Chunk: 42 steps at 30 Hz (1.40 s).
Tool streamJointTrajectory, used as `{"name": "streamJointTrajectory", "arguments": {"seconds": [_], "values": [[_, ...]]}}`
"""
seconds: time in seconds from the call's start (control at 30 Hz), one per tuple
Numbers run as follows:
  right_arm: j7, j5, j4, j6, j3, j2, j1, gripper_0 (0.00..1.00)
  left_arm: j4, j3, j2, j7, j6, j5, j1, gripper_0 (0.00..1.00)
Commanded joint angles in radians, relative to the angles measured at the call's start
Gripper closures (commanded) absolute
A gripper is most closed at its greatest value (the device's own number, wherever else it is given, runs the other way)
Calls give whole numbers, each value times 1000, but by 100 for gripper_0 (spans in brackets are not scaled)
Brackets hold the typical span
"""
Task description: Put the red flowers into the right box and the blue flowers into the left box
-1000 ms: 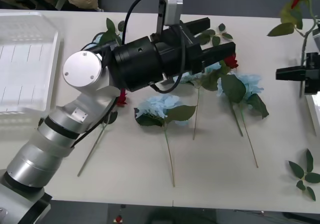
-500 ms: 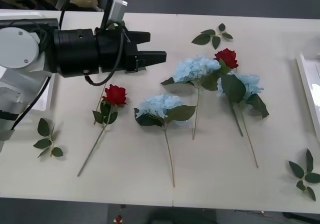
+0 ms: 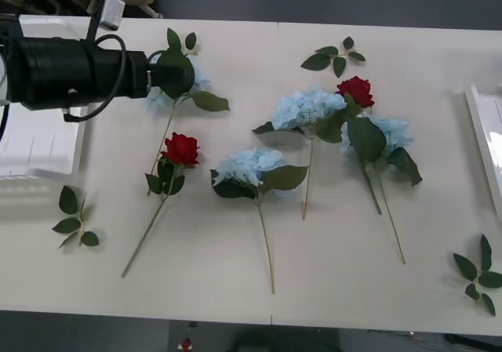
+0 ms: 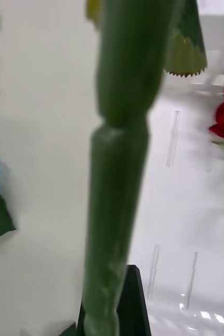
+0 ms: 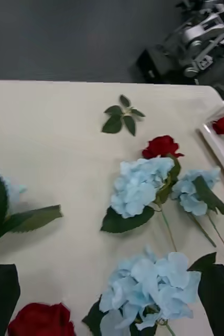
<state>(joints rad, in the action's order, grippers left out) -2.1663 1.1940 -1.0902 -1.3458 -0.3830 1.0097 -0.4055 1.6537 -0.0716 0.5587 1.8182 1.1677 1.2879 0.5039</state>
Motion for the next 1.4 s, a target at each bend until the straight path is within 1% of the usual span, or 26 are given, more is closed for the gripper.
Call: {"name": "streamJointTrajectory", "arguments": {"seconds": [0.03,0.13,0.33,0.47,0.53,0.67,0.83,1.03,1.23,1.27,1.37,1.4], "values": [[97,-73,-11,50,-7,37,20,100,17,-19,67,-99,37,-94,8,0],[149,-113,-11,90,16,37,27,100,17,-20,73,-138,37,-167,12,0],[269,-205,-11,206,113,37,33,100,1,16,72,-191,37,-335,22,0],[344,-238,-4,294,187,37,31,100,-64,50,70,-186,13,-352,47,0],[373,-244,15,340,228,37,31,100,-126,84,69,-180,3,-355,81,0],[367,-257,67,410,282,38,31,100,-215,131,58,-169,-5,-358,131,0],[359,-271,127,487,343,37,30,100,-287,188,46,-154,-40,-371,163,0],[353,-269,128,496,349,37,30,100,-347,297,40,-145,-88,-437,209,0],[344,-266,128,496,351,37,30,100,-434,403,36,-140,-103,-426,265,0],[344,-269,128,496,349,37,28,98,-450,426,36,-140,-117,-420,272,0],[339,-272,128,496,351,37,24,70,-474,463,32,-142,-157,-421,277,0],[335,-271,128,499,351,37,24,51,-486,473,27,-140,-168,-420,278,0]]}}
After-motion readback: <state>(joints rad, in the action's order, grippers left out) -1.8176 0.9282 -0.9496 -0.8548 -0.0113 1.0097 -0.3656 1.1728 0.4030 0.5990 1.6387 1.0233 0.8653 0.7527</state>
